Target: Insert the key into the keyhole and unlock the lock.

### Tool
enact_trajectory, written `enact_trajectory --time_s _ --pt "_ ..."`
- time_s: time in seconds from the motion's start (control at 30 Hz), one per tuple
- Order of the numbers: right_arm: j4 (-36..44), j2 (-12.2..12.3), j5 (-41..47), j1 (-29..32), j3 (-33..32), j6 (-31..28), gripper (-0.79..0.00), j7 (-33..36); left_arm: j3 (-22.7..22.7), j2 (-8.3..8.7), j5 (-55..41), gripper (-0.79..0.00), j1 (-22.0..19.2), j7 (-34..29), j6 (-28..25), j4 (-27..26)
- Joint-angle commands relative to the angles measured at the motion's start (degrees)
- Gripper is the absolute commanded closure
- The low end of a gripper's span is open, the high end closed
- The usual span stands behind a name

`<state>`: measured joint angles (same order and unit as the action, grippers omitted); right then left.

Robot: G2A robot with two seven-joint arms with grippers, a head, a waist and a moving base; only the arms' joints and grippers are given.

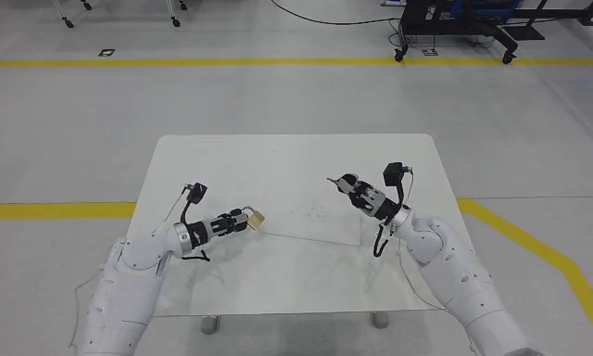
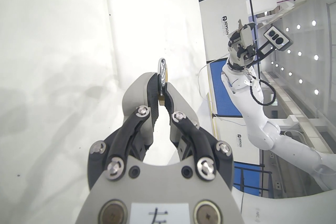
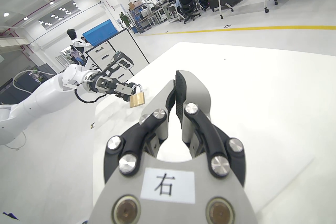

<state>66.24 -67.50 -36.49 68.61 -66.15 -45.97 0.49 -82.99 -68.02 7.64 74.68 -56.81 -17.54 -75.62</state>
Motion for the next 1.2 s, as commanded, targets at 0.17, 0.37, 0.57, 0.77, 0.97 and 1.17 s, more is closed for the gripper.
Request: enact_trajectory --time_s 0.17,0.37,0.57,0.77,0.97,1.17 --pt "0.0 0.0 0.0 0.0 0.0 0.0 0.000 0.0 0.5 0.52 20.2 0.000 2.3 19.0 -2.1 -4.3" --pt "1.7 -0.1 -0.5 0.6 0.3 2.2 0.000 0.0 4.6 0.40 40.1 0.000 6.2 33.5 1.3 -9.0" --pt "1.6 -0.5 -0.9 0.4 0.8 3.3 0.000 -0.8 6.9 0.28 46.5 0.000 6.3 36.9 3.2 -8.9" --pt "0.9 -0.7 -0.9 0.1 0.9 3.1 0.000 -1.6 8.3 0.34 53.1 0.000 6.6 38.2 5.3 -9.0" --pt "0.3 -0.9 -0.1 -0.2 1.0 2.4 0.000 -1.2 9.1 0.39 56.0 0.000 6.9 37.7 6.2 -9.9" --pt "-0.1 -1.0 0.3 -0.4 0.9 1.9 0.000 -0.9 9.9 0.36 57.9 -0.055 6.7 36.1 7.0 -9.8"
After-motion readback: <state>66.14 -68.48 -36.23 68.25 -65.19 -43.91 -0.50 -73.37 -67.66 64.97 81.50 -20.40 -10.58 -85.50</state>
